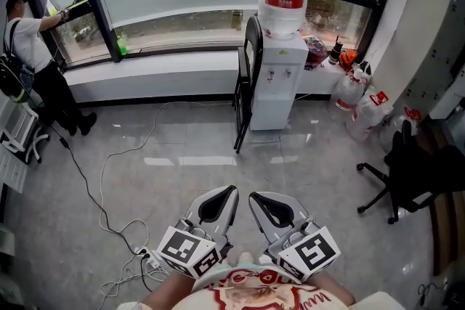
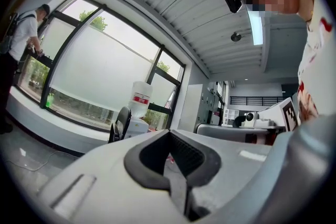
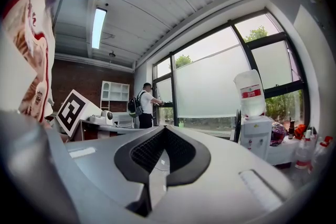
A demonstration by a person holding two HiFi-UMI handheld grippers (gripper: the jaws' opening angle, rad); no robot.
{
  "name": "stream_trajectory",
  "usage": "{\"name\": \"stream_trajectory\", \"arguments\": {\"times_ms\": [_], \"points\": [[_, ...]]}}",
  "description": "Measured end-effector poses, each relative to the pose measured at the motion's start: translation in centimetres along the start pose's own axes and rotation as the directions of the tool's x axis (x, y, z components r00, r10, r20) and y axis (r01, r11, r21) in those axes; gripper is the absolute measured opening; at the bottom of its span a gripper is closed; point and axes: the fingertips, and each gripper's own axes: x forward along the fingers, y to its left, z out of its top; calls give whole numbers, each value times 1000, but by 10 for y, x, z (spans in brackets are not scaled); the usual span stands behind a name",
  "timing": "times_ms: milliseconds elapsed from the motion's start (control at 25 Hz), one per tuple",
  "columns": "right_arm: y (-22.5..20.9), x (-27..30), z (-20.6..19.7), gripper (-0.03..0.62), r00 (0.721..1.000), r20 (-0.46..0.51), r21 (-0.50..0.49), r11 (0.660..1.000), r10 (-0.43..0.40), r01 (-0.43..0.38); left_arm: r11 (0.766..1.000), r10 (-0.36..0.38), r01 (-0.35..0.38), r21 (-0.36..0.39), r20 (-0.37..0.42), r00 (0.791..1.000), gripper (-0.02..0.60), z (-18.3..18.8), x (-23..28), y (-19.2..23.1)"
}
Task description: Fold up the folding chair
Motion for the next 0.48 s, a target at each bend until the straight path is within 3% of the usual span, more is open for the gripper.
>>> {"name": "stream_trajectory", "arguments": {"times_ms": [200, 480], "points": [[2, 4, 2, 25, 1000, 4, -4, 1000, 1, -1, 999, -4, 4, -49, 10, 1000, 0, 6, -3, 4], [5, 6, 7, 25, 1000, 15, -17, 1000, 3, -2, 997, 56, -54, -61, 39, 998, 0, 9, -9, 16]]}}
